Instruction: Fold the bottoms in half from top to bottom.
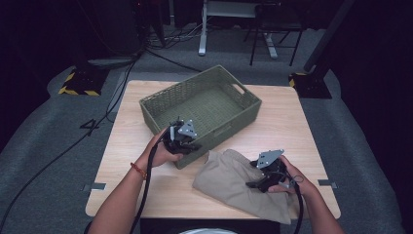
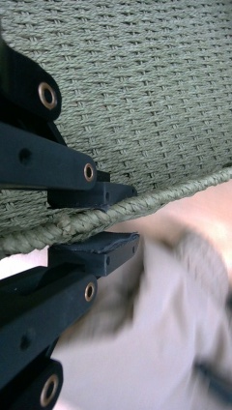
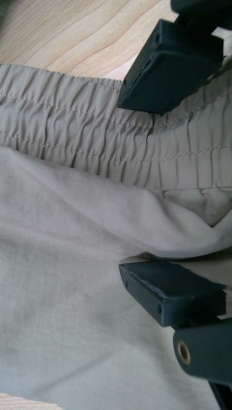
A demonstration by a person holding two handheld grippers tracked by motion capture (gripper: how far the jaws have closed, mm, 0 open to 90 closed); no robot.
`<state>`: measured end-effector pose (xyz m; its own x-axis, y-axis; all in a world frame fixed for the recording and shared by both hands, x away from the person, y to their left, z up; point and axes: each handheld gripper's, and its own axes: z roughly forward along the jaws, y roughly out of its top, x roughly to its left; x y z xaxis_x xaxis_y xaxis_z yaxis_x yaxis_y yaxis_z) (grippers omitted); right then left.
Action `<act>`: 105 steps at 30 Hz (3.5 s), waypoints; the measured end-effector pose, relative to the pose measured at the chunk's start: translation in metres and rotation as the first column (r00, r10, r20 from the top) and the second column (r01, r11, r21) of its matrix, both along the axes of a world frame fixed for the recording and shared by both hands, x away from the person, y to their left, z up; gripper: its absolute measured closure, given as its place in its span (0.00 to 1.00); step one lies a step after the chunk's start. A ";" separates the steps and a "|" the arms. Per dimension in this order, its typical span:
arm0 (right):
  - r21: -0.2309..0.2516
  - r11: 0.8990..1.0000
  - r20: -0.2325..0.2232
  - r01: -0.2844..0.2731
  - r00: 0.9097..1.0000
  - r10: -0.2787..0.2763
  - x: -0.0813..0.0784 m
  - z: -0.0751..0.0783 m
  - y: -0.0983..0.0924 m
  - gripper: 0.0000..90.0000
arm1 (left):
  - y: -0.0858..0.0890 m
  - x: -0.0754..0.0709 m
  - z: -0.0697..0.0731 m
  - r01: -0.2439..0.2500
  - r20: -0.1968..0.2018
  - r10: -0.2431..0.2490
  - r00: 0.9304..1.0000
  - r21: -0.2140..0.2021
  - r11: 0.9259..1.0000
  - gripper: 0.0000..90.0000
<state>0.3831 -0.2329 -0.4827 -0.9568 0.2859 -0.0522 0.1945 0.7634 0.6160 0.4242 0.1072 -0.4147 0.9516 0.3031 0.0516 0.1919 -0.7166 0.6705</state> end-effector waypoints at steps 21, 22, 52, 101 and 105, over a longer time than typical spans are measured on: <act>0.009 1.000 0.021 -0.028 0.999 0.028 -0.002 -0.001 0.008 0.22 | 0.056 0.005 0.003 -0.469 0.118 0.477 0.871 -0.092 0.878 0.25; 0.010 1.000 0.021 -0.025 0.999 0.025 -0.002 -0.001 0.008 0.22 | 0.065 0.005 0.002 -0.482 0.097 0.493 0.865 -0.113 0.869 0.25; 0.006 1.000 0.030 -0.014 0.999 0.014 -0.005 -0.001 0.009 0.22 | 0.108 0.072 -0.013 -0.655 -0.163 0.635 0.756 -0.157 0.739 0.46; 0.101 0.978 0.225 0.183 0.953 -0.202 -0.043 0.040 -0.019 0.27 | 0.084 -0.052 0.025 -0.385 0.134 0.408 0.903 -0.166 0.908 0.23; 0.118 0.961 0.224 0.250 0.936 -0.271 -0.054 0.044 -0.034 0.27 | 0.073 -0.072 0.008 -0.328 0.078 0.342 0.936 -0.152 0.932 0.22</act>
<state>0.3287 -0.2671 -0.4389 -0.8110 0.5373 -0.2315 0.2204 0.6471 0.7298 0.3520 0.1802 -0.4065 0.7852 0.6142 0.0796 0.3309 -0.5247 0.7844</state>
